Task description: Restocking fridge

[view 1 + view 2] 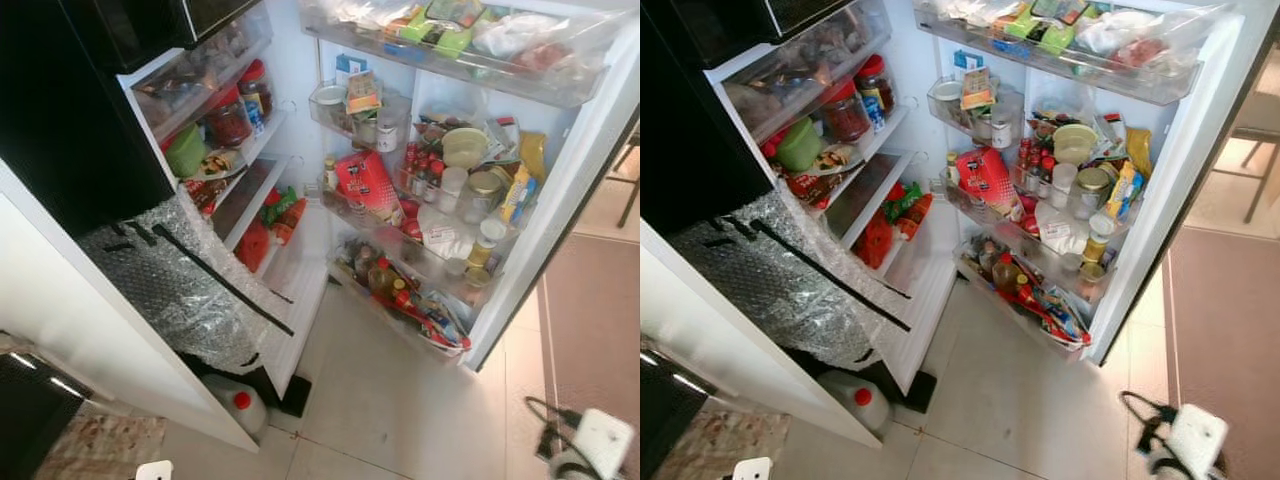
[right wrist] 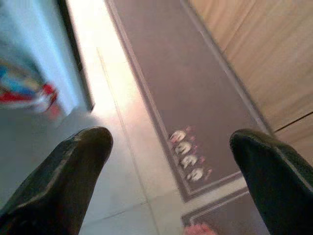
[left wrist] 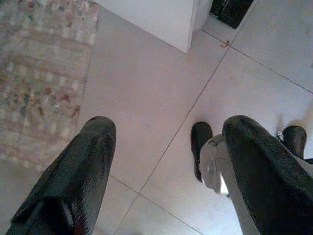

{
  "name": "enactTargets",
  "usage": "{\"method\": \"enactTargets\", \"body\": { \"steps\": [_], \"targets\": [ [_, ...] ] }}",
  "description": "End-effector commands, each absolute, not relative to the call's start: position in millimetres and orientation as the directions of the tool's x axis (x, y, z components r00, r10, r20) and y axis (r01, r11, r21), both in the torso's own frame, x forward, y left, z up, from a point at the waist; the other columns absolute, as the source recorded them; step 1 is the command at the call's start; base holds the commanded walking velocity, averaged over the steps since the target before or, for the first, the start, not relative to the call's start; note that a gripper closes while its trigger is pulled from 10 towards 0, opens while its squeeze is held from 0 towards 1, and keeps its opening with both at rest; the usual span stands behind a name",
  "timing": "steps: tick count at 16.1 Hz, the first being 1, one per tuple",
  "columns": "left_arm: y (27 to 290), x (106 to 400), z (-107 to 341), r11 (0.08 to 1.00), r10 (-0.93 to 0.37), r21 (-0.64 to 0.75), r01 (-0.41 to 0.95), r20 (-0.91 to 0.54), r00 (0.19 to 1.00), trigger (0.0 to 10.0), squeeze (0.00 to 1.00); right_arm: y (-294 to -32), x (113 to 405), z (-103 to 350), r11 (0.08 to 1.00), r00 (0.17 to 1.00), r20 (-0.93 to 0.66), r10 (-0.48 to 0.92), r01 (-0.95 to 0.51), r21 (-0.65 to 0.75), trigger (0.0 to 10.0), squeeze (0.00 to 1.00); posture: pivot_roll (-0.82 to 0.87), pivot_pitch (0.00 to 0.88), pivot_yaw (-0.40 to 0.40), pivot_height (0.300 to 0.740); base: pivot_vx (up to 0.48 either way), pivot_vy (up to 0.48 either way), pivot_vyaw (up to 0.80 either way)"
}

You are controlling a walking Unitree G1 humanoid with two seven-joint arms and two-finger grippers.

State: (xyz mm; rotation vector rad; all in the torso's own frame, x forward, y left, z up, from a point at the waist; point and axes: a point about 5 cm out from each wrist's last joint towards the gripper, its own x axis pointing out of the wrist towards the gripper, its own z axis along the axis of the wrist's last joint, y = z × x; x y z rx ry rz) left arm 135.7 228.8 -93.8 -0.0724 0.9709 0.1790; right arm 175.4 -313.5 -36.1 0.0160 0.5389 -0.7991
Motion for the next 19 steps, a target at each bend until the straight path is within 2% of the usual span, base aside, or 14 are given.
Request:
{"method": "enactTargets", "body": {
  "steps": [1, 6, 8, 10, 11, 12, 13, 16, 18, 19],
  "targets": [
    [233.4, 131.3, -94.3, 0.982, 0.135, 0.039, -0.186, -0.831, 0.539, 10.0, 0.0, -325.5, 178.4, -25.0, 0.649, 0.548, -0.399, -0.735, 0.739, -0.18, 10.0, 0.0, -0.15, 0.0, 0.11, 0.74, 0.0, 0.0, 0.0],
    [233.7, 131.8, -94.2, 0.98, 0.148, 0.049, -0.193, -0.831, 0.537, 10.0, 0.0, -359.1, 190.3, 12.0, 0.557, 0.521, -0.215, -0.826, 0.814, -0.168, 10.0, 0.0, -0.15, 0.0, 0.114, 0.74, 0.0, 0.0, 0.0],
    [233.7, 131.8, -94.2, 0.979, 0.151, 0.051, -0.196, -0.831, 0.536, 10.0, 0.0, -363.0, 193.4, 18.2, 0.548, 0.519, -0.188, -0.834, 0.819, -0.17, 10.0, 0.0, -0.16, 0.0, 0.114, 0.74, 0.0, 0.0, 0.0],
    [233.8, 131.8, -94.3, 0.978, 0.158, 0.055, -0.203, -0.83, 0.535, 10.0, 0.0, -371.5, 214.3, 45.3, 0.569, 0.564, -0.081, -0.822, 0.805, -0.166, 10.0, 0.0, -0.15, 0.0, 0.113, 0.74, 0.0, 0.0, 0.0],
    [233.8, 131.8, -94.3, 0.978, 0.158, 0.055, -0.203, -0.83, 0.535, 10.0, 0.0, -371.5, 214.3, 45.4, 0.569, 0.564, -0.08, -0.822, 0.806, -0.166, 10.0, 0.0, -0.15, 0.0, 0.113, 0.74, 0.0, 0.0, 0.0],
    [233.9, 131.9, -94.2, 0.977, 0.16, 0.056, -0.205, -0.83, 0.534, 10.0, 0.0, -368.7, 228.3, 56.3, 0.614, 0.614, -0.047, -0.788, 0.776, -0.146, 10.0, 0.0, -0.15, 0.0, 0.113, 0.74, 0.0, 0.0, 0.0],
    [234.0, 132.2, -94.2, 0.977, 0.163, 0.059, -0.207, -0.83, 0.533, 10.0, 0.0, -367.4, 240.7, 70.6, 0.617, 0.627, 0.011, -0.779, 0.771, -0.157, 10.0, 0.0, -0.15, 0.0, 0.11, 0.74, 0.0, 0.0, 0.0],
    [233.9, 132.4, -94.2, 0.975, 0.169, 0.061, -0.215, -0.83, 0.532, 10.0, 0.0, -360.7, 260.2, 93.7, 0.617, 0.625, 0.091, -0.776, 0.781, -0.098, 10.0, 0.0, -0.15, 0.0, 0.11, 0.74, 0.0, 0.0, 0.0],
    [233.1, 133.4, -94.1, 0.974, 0.169, 0.058, -0.218, -0.829, 0.533, 10.0, 0.0, -346.9, 283.3, 110.3, 0.701, 0.707, 0.127, -0.696, 0.707, -0.098, 10.0, 0.0, -0.15, 0.0, 0.106, 0.74, 0.0, 0.0, 0.0],
    [232.9, 133.8, -94.0, 0.974, 0.169, 0.057, -0.219, -0.828, 0.534, 10.0, 0.0, -342.5, 290.4, 118.9, 0.705, 0.717, 0.16, -0.678, 0.697, -0.133, 10.0, 0.0, -0.14, 0.0, 0.104, 0.74, 0.0, 0.0, 0.0]
  ]
}}
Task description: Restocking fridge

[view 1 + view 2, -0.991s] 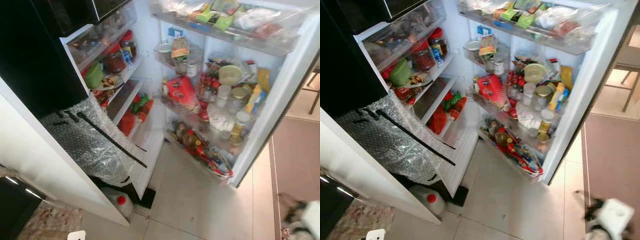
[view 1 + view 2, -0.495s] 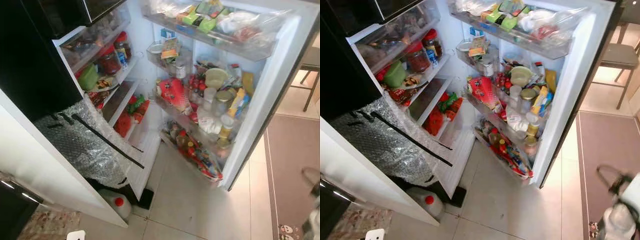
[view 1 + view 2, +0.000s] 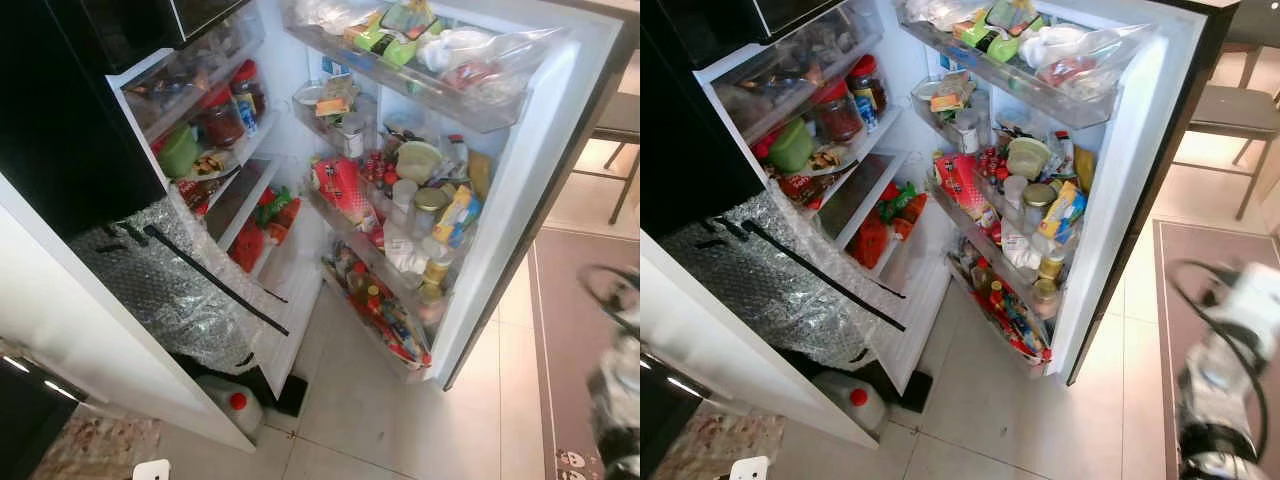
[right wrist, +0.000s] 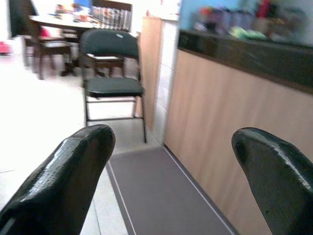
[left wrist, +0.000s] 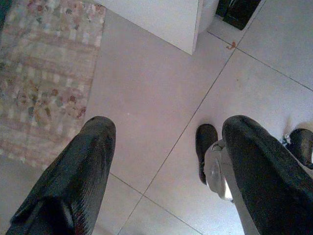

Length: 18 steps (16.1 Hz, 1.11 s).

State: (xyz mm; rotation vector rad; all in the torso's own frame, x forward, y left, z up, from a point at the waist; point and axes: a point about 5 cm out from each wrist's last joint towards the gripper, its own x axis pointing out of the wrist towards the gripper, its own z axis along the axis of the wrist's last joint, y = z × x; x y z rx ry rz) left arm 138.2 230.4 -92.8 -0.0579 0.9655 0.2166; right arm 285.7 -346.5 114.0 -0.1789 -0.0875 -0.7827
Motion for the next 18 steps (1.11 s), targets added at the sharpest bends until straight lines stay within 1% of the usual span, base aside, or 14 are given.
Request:
{"method": "enactTargets", "body": {
  "steps": [1, 3, 4, 6, 8, 9, 11, 12, 13, 16, 17, 18],
  "targets": [
    [232.5, 134.2, -94.0, 0.974, 0.169, 0.056, -0.22, -0.828, 0.535, 10.0, 0.0, -339.2, 296.0, 125.3, 0.713, 0.722, 0.176, -0.669, 0.69, -0.125, 10.0, 0.0, -0.14, 0.0, 0.103, 0.74, 0.0, 0.0, 0.0],
    [232.2, 134.3, -94.0, 0.974, 0.168, 0.054, -0.222, -0.828, 0.534, 10.0, 0.0, -328.2, 307.3, 130.2, 0.771, 0.777, 0.169, -0.607, 0.627, -0.113, 10.0, 0.0, -0.14, 0.0, 0.103, 0.74, 0.0, 0.0, 0.0],
    [232.0, 134.5, -94.0, 0.973, 0.168, 0.054, -0.222, -0.828, 0.534, 10.0, 0.0, -328.3, 307.4, 132.0, 0.752, 0.765, 0.186, -0.616, 0.642, -0.15, 10.0, 0.0, -0.14, 0.0, 0.102, 0.74, 0.0, 0.0, 0.0],
    [232.0, 134.4, -94.0, 0.973, 0.168, 0.053, -0.224, -0.828, 0.535, 10.0, 0.0, -329.4, 307.6, 130.9, 0.747, 0.759, 0.172, -0.628, 0.65, -0.14, 10.0, 0.0, -0.14, 0.0, 0.102, 0.74, 0.0, 0.0, 0.0],
    [232.4, 134.0, -94.1, 0.973, 0.17, 0.054, -0.226, -0.828, 0.534, 10.0, 0.0, -322.1, 313.4, 128.6, 0.788, 0.799, 0.138, -0.586, 0.601, -0.131, 10.0, 0.0, -0.14, 0.0, 0.104, 0.74, 0.0, 0.0, 0.0],
    [232.4, 133.8, -94.1, 0.973, 0.169, 0.054, -0.225, -0.829, 0.534, 10.0, 0.0, -320.9, 314.1, 128.9, 0.791, 0.802, 0.141, -0.58, 0.596, -0.137, 10.0, 0.0, -0.14, 0.0, 0.104, 0.74, 0.0, 0.0, 0.0],
    [232.6, 133.8, -94.1, 0.973, 0.17, 0.056, -0.223, -0.828, 0.534, 10.0, 0.0, -313.2, 321.1, 128.1, 0.842, 0.849, 0.11, -0.517, 0.527, -0.115, 10.0, 0.0, -0.14, 0.0, 0.104, 0.74, 0.0, 0.0, 0.0],
    [232.6, 133.9, -94.0, 0.974, 0.169, 0.057, -0.219, -0.828, 0.535, 10.0, 0.0, -305.8, 325.5, 127.6, 0.873, 0.882, 0.098, -0.461, 0.47, -0.126, 10.0, 0.0, -0.14, 0.0, 0.104, 0.74, 0.0, 0.0, 0.0],
    [232.6, 134.0, -94.0, 0.974, 0.168, 0.058, -0.217, -0.828, 0.536, 10.0, 0.0, -300.8, 328.1, 128.3, 0.887, 0.898, 0.1, -0.429, 0.439, -0.14, 10.0, 0.0, -0.14, 0.0, 0.104, 0.74, 0.0, 0.0, 0.0],
    [232.6, 134.1, -93.9, 0.975, 0.167, 0.057, -0.215, -0.827, 0.536, 10.0, 0.0, -296.3, 332.4, 130.3, 0.896, 0.905, 0.099, -0.414, 0.424, -0.129, 10.0, 0.0, -0.14, 0.0, 0.101, 0.74, 0.0, 0.0, 0.0],
    [232.6, 134.0, -93.9, 0.975, 0.166, 0.057, -0.214, -0.827, 0.537, 10.0, 0.0, -291.8, 335.3, 131.4, 0.91, 0.917, 0.097, -0.387, 0.397, -0.121, 10.0, 0.0, -0.14, 0.0, 0.101, 0.74, 0.0, 0.0, 0.0],
    [232.6, 134.1, -93.9, 0.976, 0.165, 0.058, -0.211, -0.827, 0.537, 10.0, 0.0, -282.1, 340.0, 131.3, 0.935, 0.942, 0.088, -0.323, 0.332, -0.123, 10.0, 0.0, -0.13, 0.0, 0.099, 0.74, 0.0, 0.0, 0.0]
  ]
}}
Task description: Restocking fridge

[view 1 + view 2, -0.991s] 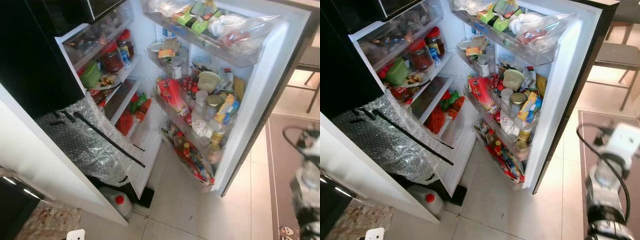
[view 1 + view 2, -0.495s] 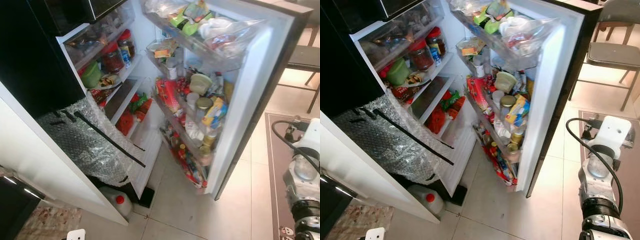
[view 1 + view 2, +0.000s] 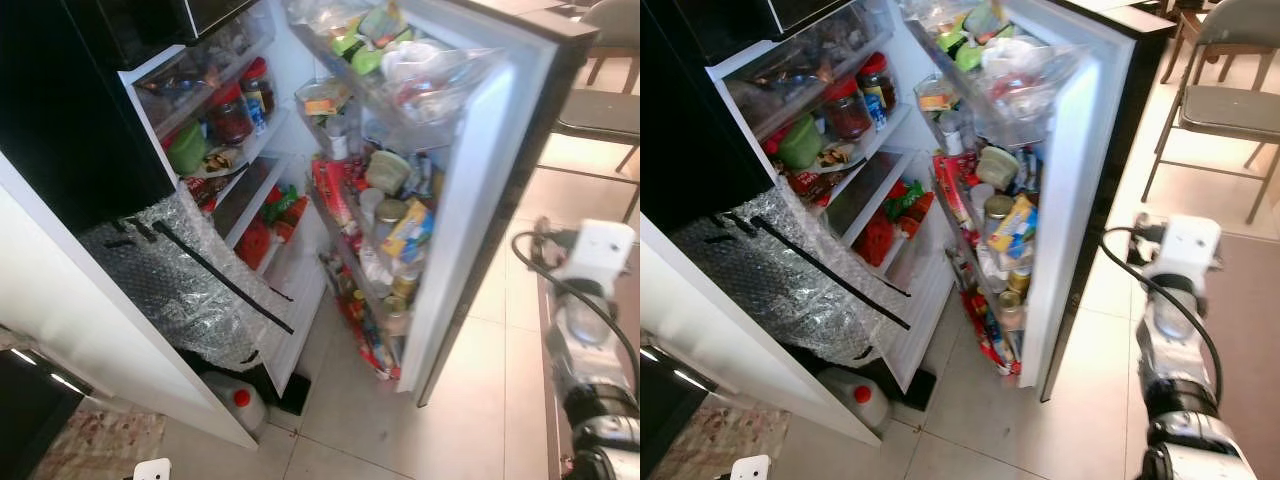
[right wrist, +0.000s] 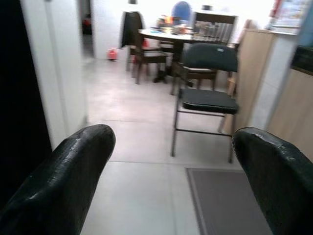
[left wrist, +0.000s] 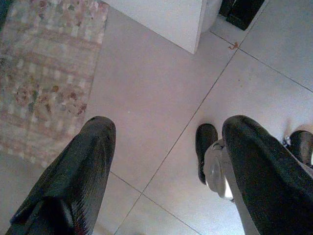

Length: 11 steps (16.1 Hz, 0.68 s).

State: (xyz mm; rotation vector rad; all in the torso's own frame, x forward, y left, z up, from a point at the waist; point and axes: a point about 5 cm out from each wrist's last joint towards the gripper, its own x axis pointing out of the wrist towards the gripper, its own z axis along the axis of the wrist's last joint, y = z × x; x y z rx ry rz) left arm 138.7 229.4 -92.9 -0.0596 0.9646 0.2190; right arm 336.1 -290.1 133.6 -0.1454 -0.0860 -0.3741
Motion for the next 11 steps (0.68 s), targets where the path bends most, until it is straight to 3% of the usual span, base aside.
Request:
{"method": "enactTargets", "body": {
  "steps": [1, 11],
  "targets": [
    [232.6, 134.1, -93.9, 0.976, 0.165, 0.058, -0.211, -0.827, 0.537, 10.0, 0.0, -282.1, 340.0, 131.3, 0.935, 0.942, 0.088, -0.323, 0.332, -0.123, 10.0, 0.0, -0.13, 0.0, 0.099, 0.74, 0.0, 0.0, 0.0],
    [232.5, 135.3, -93.5, 0.979, 0.163, 0.067, -0.193, -0.827, 0.538, 10.0, 0.0, -233.2, 348.4, 125.0, 0.992, 0.999, 0.043, 0.002, 0.003, -0.126, 10.0, 0.0, -0.13, 0.0, 0.094, 0.74, 0.0, 0.0, 0.0]
  ]
}}
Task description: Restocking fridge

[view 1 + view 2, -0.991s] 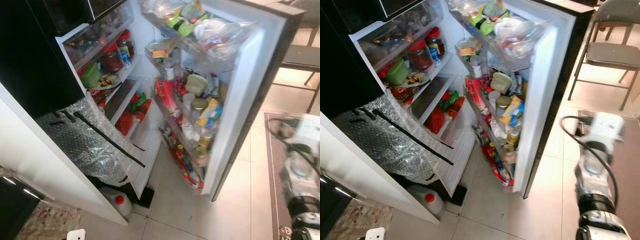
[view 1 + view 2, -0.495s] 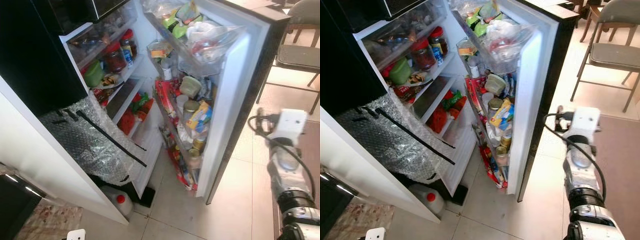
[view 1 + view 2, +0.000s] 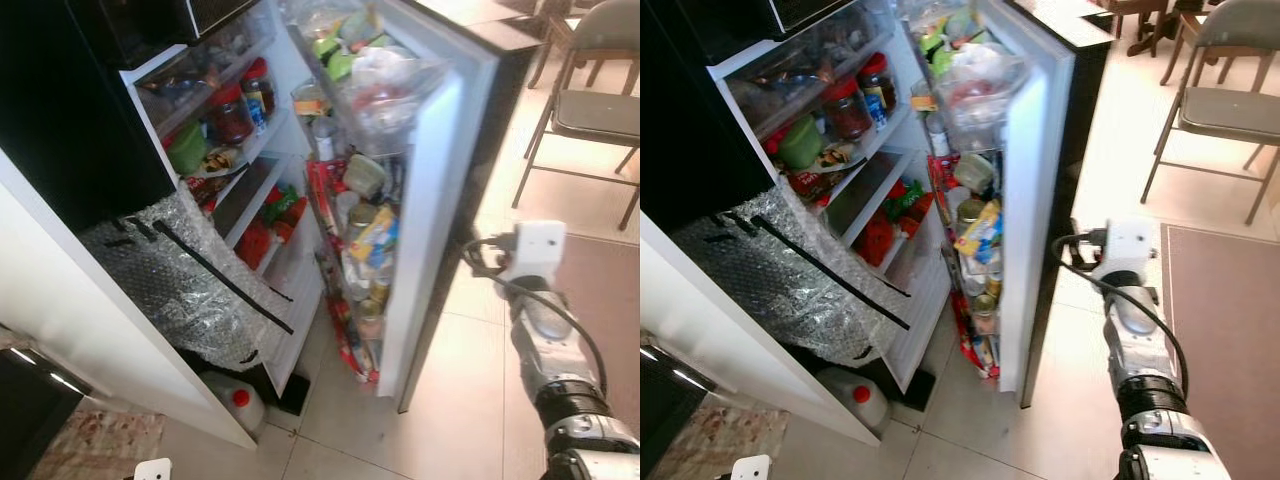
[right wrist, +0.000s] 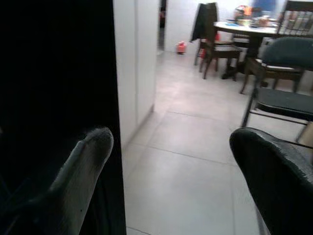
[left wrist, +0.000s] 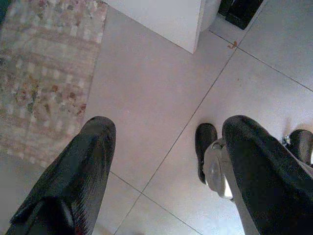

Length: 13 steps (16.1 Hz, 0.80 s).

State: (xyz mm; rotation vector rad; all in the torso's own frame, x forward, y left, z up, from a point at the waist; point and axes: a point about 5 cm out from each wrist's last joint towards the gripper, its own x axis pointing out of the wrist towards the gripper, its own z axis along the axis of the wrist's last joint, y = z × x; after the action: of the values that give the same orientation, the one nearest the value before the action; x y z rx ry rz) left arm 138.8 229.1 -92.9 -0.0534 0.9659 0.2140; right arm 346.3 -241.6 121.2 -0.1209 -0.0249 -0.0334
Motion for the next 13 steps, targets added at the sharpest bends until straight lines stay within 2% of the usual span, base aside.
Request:
{"method": "enactTargets", "body": {
  "steps": [1, 8, 10, 13],
  "targets": [
    [232.3, 136.0, -93.3, 0.98, 0.161, 0.069, -0.187, -0.826, 0.54, 10.0, 0.0, -225.1, 348.0, 125.4, 0.991, 0.997, 0.045, 0.059, -0.053, -0.124, 10.0, 0.0, -0.13, 0.0, 0.093, 0.74, 0.0, 0.0, 0.0],
    [231.5, 138.3, -92.7, 0.98, 0.162, 0.069, -0.187, -0.823, 0.544, 10.0, 0.0, -178.6, 347.8, 133.4, 0.95, 0.948, 0.087, 0.306, -0.298, -0.09, 10.0, 0.0, -0.13, 0.0, 0.09, 0.74, 0.0, 0.0, 0.0],
    [231.0, 140.2, -92.2, 0.98, 0.16, 0.067, -0.187, -0.822, 0.547, 10.0, 0.0, -146.6, 341.2, 134.5, 0.884, 0.879, 0.097, 0.467, -0.461, -0.077, 10.0, 0.0, -0.13, 0.0, 0.09, 0.74, 0.0, 0.0, 0.0],
    [230.8, 141.7, -91.7, 0.98, 0.16, 0.067, -0.185, -0.82, 0.55, 10.0, 0.0, -123.9, 330.1, 129.2, 0.812, 0.808, 0.085, 0.584, -0.581, -0.052, 10.0, 0.0, -0.14, 0.0, 0.092, 0.74, 0.0, 0.0, 0.0]
  ]
}}
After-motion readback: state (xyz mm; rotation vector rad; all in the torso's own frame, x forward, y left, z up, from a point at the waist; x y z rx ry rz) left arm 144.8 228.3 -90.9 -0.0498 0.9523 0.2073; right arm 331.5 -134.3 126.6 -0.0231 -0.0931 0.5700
